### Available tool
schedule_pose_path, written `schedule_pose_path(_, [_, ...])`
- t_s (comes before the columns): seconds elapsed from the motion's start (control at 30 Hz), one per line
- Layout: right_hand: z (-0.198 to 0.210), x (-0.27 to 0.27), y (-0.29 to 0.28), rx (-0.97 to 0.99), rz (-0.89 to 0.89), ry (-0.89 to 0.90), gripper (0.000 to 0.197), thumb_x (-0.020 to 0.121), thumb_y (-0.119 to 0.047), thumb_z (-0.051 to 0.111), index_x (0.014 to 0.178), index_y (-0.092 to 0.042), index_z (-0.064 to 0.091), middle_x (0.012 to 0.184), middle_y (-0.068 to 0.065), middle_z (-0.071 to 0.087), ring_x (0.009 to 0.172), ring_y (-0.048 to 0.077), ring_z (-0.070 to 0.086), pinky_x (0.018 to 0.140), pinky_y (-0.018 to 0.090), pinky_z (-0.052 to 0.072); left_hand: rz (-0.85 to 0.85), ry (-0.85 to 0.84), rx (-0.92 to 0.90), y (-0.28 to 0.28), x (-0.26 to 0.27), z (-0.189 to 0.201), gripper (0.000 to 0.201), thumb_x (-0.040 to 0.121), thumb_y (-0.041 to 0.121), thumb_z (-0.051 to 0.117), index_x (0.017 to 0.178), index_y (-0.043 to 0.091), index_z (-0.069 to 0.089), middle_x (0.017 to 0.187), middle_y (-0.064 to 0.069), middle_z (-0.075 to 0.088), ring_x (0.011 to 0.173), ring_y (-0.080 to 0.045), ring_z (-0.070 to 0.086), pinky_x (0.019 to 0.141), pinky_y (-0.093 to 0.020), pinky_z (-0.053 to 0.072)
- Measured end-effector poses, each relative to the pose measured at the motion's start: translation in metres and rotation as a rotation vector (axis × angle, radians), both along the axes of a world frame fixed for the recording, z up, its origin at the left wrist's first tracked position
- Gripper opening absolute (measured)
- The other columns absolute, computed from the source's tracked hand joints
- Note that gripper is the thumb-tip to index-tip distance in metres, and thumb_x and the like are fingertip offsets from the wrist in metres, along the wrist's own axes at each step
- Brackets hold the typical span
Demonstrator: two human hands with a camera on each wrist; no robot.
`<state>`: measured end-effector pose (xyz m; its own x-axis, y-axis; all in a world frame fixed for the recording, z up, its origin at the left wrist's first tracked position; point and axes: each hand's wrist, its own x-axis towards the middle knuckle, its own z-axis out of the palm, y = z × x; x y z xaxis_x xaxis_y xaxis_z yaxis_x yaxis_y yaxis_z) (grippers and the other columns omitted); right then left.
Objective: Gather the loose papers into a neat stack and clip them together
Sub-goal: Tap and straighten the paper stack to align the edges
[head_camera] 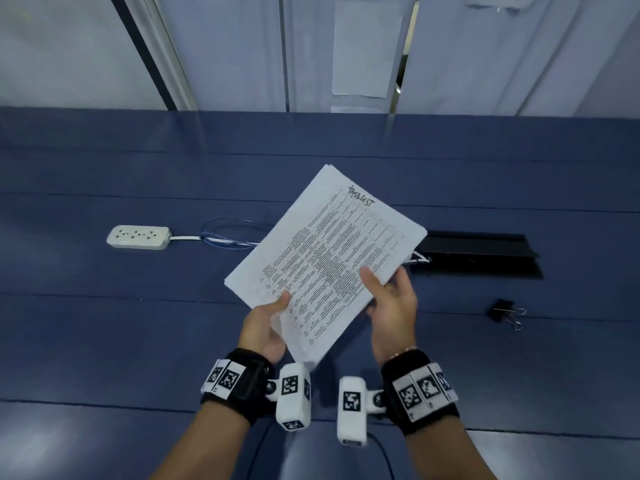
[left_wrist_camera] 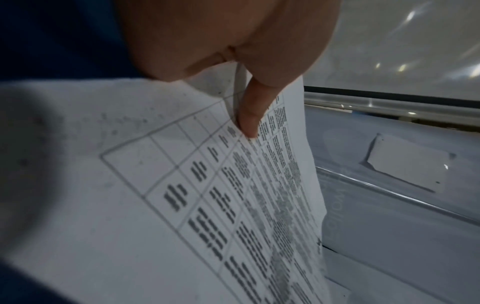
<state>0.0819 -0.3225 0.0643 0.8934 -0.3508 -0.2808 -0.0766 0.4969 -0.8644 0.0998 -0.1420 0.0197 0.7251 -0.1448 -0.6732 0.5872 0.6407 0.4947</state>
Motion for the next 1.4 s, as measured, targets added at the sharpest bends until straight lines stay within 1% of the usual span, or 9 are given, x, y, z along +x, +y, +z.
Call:
schedule_pose_path(0.13, [0.011, 0.013, -0.006, -0.299, -0.055, -0.121, 0.039, 0.090, 0.007, 0.063, 0.108, -0.028, 0.066, 0.104, -0.012, 0.076, 0.104, 0.011, 0.071, 0.081, 0.021, 0.056, -0.002, 0.038, -0.063, -0.002, 0.000, -0.007, 0.043, 0.087, 0.008, 0.067, 0.130, 0.007, 0.062, 0.128, -0.016, 0.067, 0.117, -0.031, 0.066, 0.098, -0.049, 0.053])
schedule_pose_path(0.3, [0.023, 0.016, -0.019, -0.551, -0.006, -0.238, 0.037, 0.090, 0.007, 0.062, 0.109, -0.026, 0.065, 0.106, -0.014, 0.073, 0.104, 0.010, 0.071, 0.089, 0.030, 0.057, -0.104, -0.014, 0.321, -0.002, 0.003, -0.010, 0.096, 0.060, 0.030, 0.092, 0.142, 0.012, 0.045, 0.134, -0.009, 0.064, 0.120, -0.028, 0.063, 0.100, -0.045, 0.051])
schedule_pose_path(0.4, [0.027, 0.014, -0.032, -0.626, 0.083, -0.287, 0.036, 0.090, 0.008, 0.062, 0.110, -0.022, 0.066, 0.103, -0.013, 0.075, 0.102, 0.011, 0.072, 0.088, 0.029, 0.058, -0.015, -0.230, 0.576, 0.011, 0.012, 0.005, 0.123, 0.056, 0.026, 0.095, 0.152, 0.035, 0.018, 0.153, 0.010, 0.028, 0.140, -0.012, 0.032, 0.114, -0.040, 0.032])
schedule_pose_path(0.53, [0.026, 0.009, -0.045, -0.748, 0.157, -0.329, 0.041, 0.088, 0.007, 0.065, 0.109, -0.028, 0.064, 0.101, -0.032, 0.071, 0.100, 0.000, 0.070, 0.085, 0.021, 0.056, -0.108, -0.647, 0.528, 0.023, 0.030, 0.045, 0.081, 0.065, 0.000, 0.081, 0.137, 0.014, 0.049, 0.138, 0.000, 0.060, 0.125, -0.016, 0.058, 0.097, -0.032, 0.050])
schedule_pose_path(0.7, [0.007, -0.002, -0.045, -0.541, 0.074, -0.331, 0.037, 0.085, 0.015, 0.065, 0.101, -0.018, 0.069, 0.095, -0.019, 0.076, 0.089, 0.003, 0.072, 0.075, 0.021, 0.057, -0.023, -0.695, 0.574, 0.020, 0.026, 0.048, 0.042, 0.072, -0.012, 0.074, 0.106, 0.012, 0.069, 0.103, -0.001, 0.078, 0.098, -0.020, 0.072, 0.083, -0.033, 0.058])
schedule_pose_path(0.83, [-0.018, -0.008, -0.043, -0.337, 0.065, -0.236, 0.034, 0.074, 0.017, 0.065, 0.086, -0.014, 0.071, 0.081, -0.006, 0.076, 0.077, 0.012, 0.072, 0.064, 0.029, 0.058, -0.004, -0.695, 0.593, 0.012, 0.008, 0.028, 0.041, 0.065, -0.009, 0.066, 0.101, 0.010, 0.064, 0.091, 0.004, 0.077, 0.087, -0.010, 0.072, 0.072, -0.025, 0.057])
schedule_pose_path(1.07, [-0.023, 0.000, -0.028, -0.303, -0.029, -0.234, 0.026, 0.064, 0.005, 0.059, 0.065, -0.021, 0.063, 0.061, -0.011, 0.063, 0.060, 0.010, 0.059, 0.054, 0.023, 0.050, 0.163, -0.707, 0.573, -0.006, 0.003, 0.029, 0.025, 0.064, -0.004, 0.054, 0.088, -0.003, 0.062, 0.077, 0.000, 0.069, 0.070, -0.008, 0.066, 0.062, -0.023, 0.054])
schedule_pose_path(1.27, [-0.038, -0.006, -0.024, -0.289, 0.010, -0.121, 0.023, 0.064, 0.000, 0.058, 0.081, -0.013, 0.065, 0.069, -0.012, 0.073, 0.068, 0.005, 0.068, 0.062, 0.031, 0.055, 0.092, -0.650, 0.655, -0.006, 0.001, 0.013, 0.027, 0.063, -0.001, 0.058, 0.086, 0.010, 0.068, 0.079, 0.005, 0.074, 0.076, -0.010, 0.069, 0.068, -0.026, 0.056])
schedule_pose_path(1.4, [-0.041, -0.004, -0.023, -0.286, -0.054, -0.135, 0.025, 0.069, 0.013, 0.060, 0.077, -0.010, 0.064, 0.065, -0.014, 0.070, 0.064, 0.002, 0.066, 0.059, 0.024, 0.056, 0.136, -0.672, 0.677, -0.009, 0.003, 0.013, 0.022, 0.063, -0.004, 0.058, 0.077, 0.010, 0.067, 0.068, 0.013, 0.073, 0.067, -0.003, 0.067, 0.062, -0.020, 0.055])
